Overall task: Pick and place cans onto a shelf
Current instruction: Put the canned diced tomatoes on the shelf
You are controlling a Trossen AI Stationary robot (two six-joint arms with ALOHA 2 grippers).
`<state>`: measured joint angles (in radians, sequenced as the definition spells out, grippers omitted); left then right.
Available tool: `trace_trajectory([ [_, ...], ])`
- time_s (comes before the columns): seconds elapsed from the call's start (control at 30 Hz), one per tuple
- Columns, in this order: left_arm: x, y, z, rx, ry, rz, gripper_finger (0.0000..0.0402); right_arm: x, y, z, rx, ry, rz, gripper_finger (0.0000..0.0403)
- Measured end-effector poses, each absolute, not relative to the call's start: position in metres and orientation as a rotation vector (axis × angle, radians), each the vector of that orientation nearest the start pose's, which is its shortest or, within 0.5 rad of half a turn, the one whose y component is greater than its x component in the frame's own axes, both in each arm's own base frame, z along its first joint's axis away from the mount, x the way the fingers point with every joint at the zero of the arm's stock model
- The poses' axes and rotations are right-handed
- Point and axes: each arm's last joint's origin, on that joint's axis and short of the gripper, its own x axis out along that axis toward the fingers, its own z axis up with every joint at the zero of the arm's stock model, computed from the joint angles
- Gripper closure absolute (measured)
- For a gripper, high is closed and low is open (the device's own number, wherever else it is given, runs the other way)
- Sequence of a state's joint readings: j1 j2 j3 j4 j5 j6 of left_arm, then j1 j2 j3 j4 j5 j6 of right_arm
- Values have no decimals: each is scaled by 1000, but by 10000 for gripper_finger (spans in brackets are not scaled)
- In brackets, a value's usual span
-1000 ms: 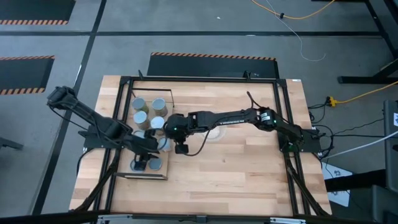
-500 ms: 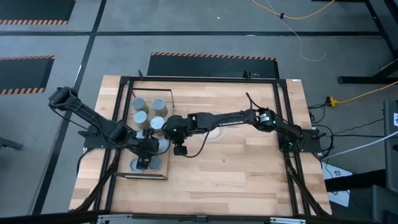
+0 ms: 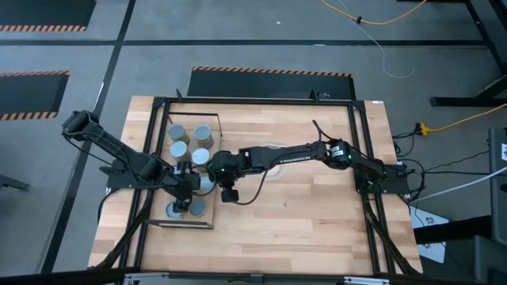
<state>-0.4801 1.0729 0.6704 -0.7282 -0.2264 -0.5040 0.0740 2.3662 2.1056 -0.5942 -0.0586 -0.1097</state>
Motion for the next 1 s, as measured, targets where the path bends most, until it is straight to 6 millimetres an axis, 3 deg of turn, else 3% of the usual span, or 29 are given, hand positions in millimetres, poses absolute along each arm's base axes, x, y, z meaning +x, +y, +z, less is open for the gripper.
trace_trajectory([
  [0.57, 165, -80, 208, -103, 1104, 5, 314, 521, 42, 210, -94, 862, 214, 357],
  [1.0, 166, -82, 209, -120, 1095, -16, 314, 522, 25, 214, -82, 848, 180, 357],
])
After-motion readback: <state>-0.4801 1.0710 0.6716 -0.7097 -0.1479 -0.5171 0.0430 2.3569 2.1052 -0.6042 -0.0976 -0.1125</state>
